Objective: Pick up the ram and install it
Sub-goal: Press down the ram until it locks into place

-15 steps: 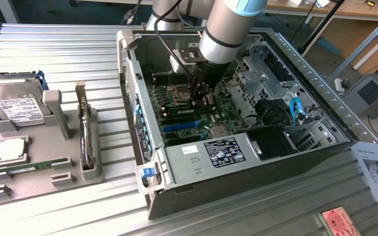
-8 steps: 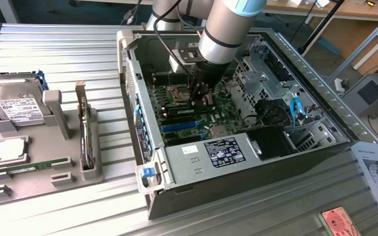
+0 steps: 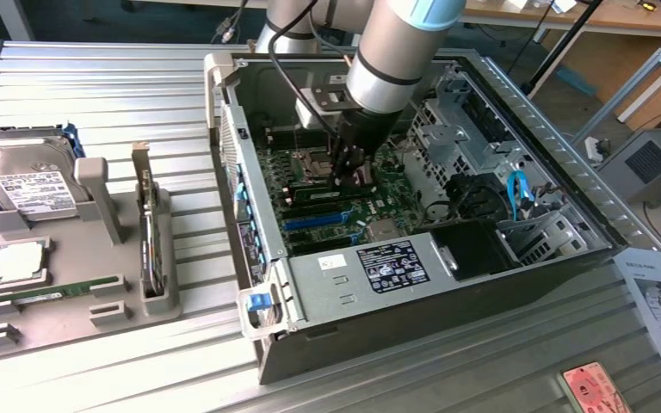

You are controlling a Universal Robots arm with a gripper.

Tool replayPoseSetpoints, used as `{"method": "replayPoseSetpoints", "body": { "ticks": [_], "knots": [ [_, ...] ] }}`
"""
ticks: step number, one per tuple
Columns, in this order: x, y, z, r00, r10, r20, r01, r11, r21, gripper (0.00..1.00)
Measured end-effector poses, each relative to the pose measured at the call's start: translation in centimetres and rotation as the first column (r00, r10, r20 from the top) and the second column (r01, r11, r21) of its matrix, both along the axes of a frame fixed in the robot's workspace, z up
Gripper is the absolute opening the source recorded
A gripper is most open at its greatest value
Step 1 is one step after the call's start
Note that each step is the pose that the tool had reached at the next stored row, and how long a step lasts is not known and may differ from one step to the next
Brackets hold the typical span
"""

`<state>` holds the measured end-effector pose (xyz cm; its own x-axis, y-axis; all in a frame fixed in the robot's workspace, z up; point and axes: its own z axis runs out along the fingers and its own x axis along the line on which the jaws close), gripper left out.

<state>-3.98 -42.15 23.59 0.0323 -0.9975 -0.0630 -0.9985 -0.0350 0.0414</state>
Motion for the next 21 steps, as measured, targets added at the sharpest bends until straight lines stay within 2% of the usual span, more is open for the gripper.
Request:
{"method": "replayPoseSetpoints", "body": {
  "ticks": [21],
  "knots": [
    [0.0, 0.0, -0.37, 1.0, 0.0, 0.0014, 0.0, 1.0, -0.0001, 0.11]
  ]
}}
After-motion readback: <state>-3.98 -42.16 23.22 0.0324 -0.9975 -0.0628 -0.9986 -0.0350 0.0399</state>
